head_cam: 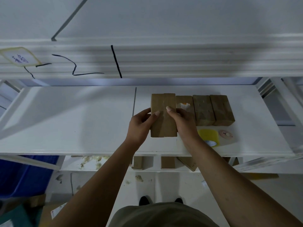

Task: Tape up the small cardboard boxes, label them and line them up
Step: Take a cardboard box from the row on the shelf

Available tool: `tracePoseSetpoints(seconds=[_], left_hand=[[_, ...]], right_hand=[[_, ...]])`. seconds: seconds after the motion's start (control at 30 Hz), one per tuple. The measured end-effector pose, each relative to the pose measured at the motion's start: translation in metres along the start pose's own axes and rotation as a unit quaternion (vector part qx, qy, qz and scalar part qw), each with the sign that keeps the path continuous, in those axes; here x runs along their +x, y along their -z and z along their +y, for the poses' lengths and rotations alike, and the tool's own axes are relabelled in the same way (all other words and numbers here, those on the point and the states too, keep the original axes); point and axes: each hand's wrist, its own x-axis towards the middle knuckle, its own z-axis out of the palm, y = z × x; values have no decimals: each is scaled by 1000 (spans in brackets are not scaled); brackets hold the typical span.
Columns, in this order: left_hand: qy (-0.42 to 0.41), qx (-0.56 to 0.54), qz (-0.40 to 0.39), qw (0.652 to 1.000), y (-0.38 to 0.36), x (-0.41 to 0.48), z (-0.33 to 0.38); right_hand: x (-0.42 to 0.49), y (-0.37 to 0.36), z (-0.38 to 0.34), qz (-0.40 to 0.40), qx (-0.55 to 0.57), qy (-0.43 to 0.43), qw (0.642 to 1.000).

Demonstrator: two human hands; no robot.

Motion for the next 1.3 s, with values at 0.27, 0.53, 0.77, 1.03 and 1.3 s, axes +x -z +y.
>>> tracePoseSetpoints(seconds=[0.27, 0.53, 0.77, 1.03, 1.3], left_hand=[[3, 97, -52, 994, 16, 7, -5], [-1, 123, -26, 992, 11, 8, -2], [6, 116, -12, 993, 4, 10, -15], [31, 85, 19, 996, -5, 14, -28], [89, 169, 38, 981, -25, 13, -56]], right_hand=[[-1, 14, -1, -58, -46, 7, 997], [-7, 19, 0, -55, -92, 63, 992], [-5, 16, 4, -34, -79, 50, 995], [11, 7, 13, -5, -109, 16, 994], [18, -6, 36, -53, -123, -84, 987]])
